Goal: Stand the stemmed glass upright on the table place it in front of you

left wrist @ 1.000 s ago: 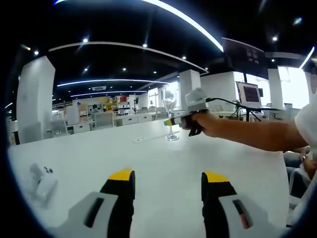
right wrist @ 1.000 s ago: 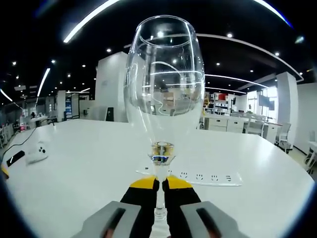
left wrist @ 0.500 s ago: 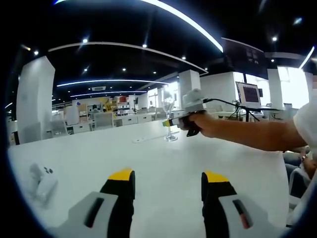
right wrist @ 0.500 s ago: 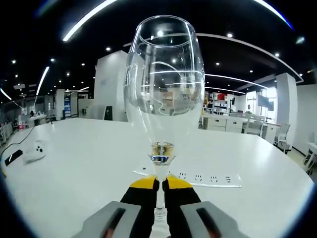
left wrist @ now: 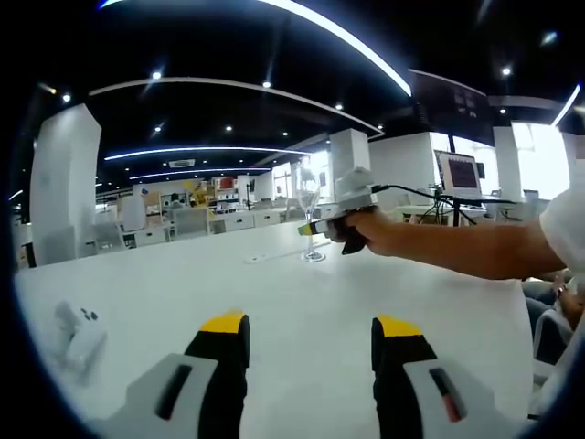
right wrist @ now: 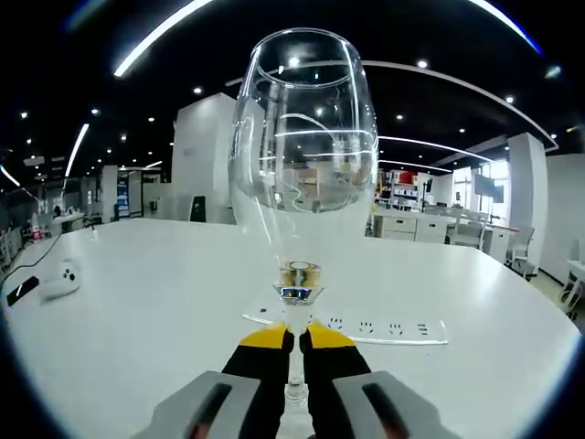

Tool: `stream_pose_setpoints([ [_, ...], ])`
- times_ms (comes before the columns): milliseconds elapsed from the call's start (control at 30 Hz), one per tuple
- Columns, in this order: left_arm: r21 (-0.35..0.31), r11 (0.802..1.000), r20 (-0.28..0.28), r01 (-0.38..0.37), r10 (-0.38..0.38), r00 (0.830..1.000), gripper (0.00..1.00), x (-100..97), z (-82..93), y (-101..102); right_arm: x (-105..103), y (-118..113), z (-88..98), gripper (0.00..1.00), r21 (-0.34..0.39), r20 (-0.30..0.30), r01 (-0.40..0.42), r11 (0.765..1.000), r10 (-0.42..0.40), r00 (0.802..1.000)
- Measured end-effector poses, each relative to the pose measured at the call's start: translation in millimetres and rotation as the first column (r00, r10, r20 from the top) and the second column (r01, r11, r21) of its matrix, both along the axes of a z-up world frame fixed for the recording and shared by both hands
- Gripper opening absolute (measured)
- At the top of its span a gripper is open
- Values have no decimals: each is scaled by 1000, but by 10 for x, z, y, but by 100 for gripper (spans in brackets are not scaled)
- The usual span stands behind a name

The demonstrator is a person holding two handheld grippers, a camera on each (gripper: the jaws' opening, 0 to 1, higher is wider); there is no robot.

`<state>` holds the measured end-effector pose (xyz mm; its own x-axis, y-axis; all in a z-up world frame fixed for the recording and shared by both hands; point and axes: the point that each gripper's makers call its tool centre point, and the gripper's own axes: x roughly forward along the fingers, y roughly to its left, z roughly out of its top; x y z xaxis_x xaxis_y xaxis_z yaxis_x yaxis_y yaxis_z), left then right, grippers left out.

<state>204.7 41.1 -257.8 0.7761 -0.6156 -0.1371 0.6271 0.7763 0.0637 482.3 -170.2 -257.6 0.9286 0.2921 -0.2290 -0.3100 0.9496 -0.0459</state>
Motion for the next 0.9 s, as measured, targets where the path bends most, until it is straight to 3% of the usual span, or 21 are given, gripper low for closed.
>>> stream_pose_setpoints([
  [900, 3, 1000, -1, 3, -3, 1000, 54, -8, -6, 2, 15, -10, -60, 9, 2, 1, 7, 1000, -7, 1000],
])
